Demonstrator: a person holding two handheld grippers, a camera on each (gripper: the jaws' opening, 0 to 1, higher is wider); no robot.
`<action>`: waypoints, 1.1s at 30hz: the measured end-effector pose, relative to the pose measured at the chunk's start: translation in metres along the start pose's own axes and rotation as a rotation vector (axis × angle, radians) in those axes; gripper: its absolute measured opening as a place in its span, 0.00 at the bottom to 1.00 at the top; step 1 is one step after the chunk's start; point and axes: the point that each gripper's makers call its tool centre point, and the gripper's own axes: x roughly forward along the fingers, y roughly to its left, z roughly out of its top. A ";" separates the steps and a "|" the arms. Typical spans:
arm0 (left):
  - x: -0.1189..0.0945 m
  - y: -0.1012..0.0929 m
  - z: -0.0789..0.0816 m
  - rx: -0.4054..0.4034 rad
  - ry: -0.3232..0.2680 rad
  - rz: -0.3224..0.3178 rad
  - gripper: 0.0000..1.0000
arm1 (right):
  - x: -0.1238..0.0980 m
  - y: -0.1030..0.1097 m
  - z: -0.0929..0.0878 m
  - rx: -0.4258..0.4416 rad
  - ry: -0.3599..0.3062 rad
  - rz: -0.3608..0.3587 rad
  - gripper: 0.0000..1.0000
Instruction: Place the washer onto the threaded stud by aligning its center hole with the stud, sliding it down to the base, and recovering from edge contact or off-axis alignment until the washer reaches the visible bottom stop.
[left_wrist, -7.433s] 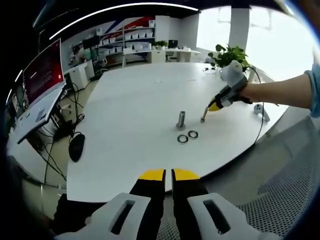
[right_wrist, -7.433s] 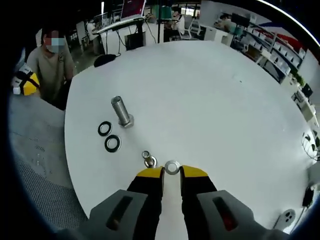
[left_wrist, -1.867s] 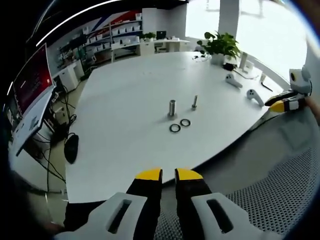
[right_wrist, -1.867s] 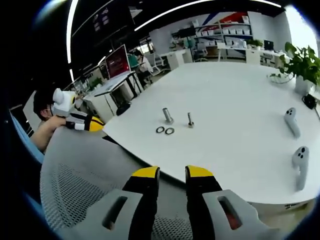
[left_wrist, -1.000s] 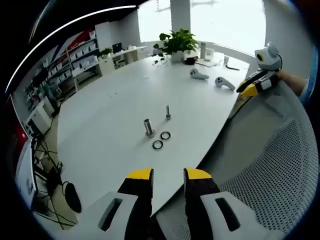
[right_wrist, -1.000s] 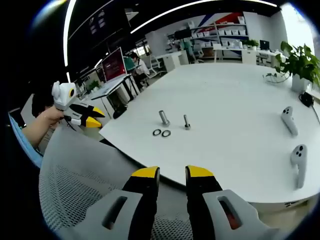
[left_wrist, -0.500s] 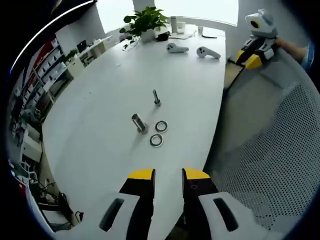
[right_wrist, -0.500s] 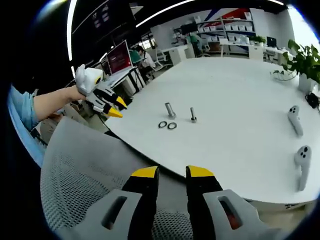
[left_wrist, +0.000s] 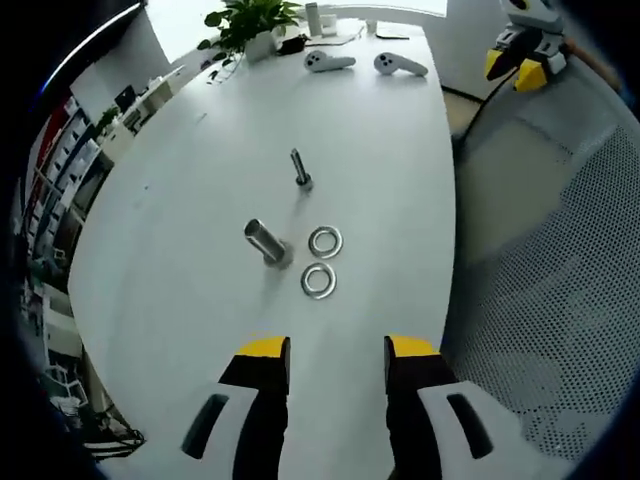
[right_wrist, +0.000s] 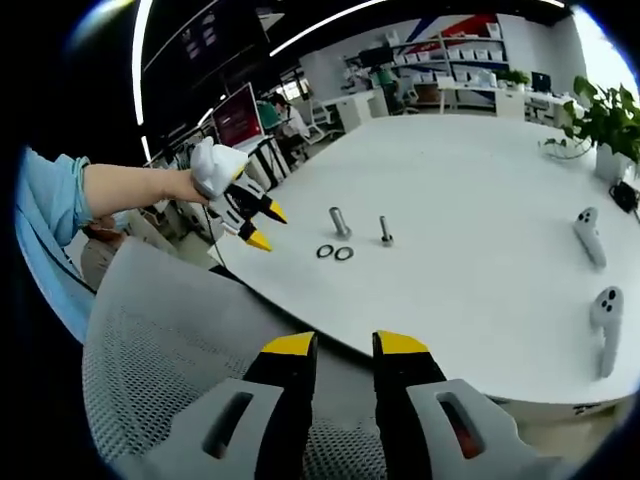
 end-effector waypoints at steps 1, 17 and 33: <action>0.004 0.001 0.001 0.000 0.001 -0.001 0.36 | 0.000 0.000 0.000 0.001 -0.001 0.000 0.24; 0.062 0.000 0.017 -0.060 0.015 -0.083 0.34 | -0.004 -0.004 0.007 0.069 -0.083 -0.015 0.25; 0.070 0.004 0.012 0.021 0.102 -0.110 0.30 | -0.003 -0.001 0.009 0.072 -0.090 -0.004 0.24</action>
